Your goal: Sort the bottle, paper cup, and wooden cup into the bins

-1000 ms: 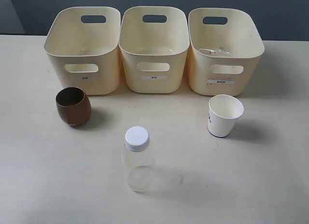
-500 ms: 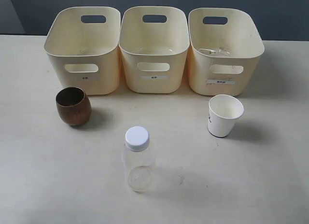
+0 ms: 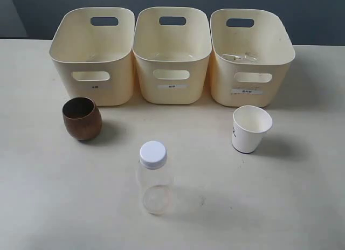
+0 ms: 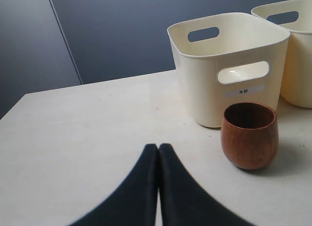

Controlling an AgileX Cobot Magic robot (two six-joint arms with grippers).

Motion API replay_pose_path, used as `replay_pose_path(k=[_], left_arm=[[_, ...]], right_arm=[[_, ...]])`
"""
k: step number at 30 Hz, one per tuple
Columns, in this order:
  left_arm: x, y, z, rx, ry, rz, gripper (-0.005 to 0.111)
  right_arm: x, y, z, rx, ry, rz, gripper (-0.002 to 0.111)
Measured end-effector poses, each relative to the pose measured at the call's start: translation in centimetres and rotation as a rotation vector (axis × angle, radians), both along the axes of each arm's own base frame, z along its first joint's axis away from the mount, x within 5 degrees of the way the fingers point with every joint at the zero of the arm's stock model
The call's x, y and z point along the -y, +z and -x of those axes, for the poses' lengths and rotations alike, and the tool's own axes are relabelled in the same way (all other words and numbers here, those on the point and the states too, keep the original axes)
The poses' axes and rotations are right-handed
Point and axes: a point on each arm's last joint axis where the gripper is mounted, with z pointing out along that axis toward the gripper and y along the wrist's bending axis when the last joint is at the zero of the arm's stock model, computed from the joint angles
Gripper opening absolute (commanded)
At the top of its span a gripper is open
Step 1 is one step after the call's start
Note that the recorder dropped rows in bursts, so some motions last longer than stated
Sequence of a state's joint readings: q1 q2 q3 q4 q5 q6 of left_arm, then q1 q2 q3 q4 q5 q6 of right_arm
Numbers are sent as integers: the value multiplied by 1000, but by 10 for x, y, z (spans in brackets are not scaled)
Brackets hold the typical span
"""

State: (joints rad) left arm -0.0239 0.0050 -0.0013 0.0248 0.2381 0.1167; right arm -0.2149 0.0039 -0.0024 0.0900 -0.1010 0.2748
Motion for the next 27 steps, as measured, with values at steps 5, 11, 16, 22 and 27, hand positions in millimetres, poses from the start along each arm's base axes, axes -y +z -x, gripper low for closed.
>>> replay_pose_path(k=[5, 11, 16, 22, 27], left_arm=[[0, 0, 0, 0, 0, 0, 0], [0, 0, 0, 0, 0, 0, 0], [0, 0, 0, 0, 0, 0, 0], [0, 0, 0, 0, 0, 0, 0], [0, 0, 0, 0, 0, 0, 0]], right_arm=[[1, -3, 0, 0, 20, -150, -1], [-2, -8, -3, -118, 43, -206, -1], [-2, 0, -6, -154, 59, -272, -1], [-7, 42, 1, -51, 109, -320, -1], [-14, 82, 10, 16, 180, -285, -1]])
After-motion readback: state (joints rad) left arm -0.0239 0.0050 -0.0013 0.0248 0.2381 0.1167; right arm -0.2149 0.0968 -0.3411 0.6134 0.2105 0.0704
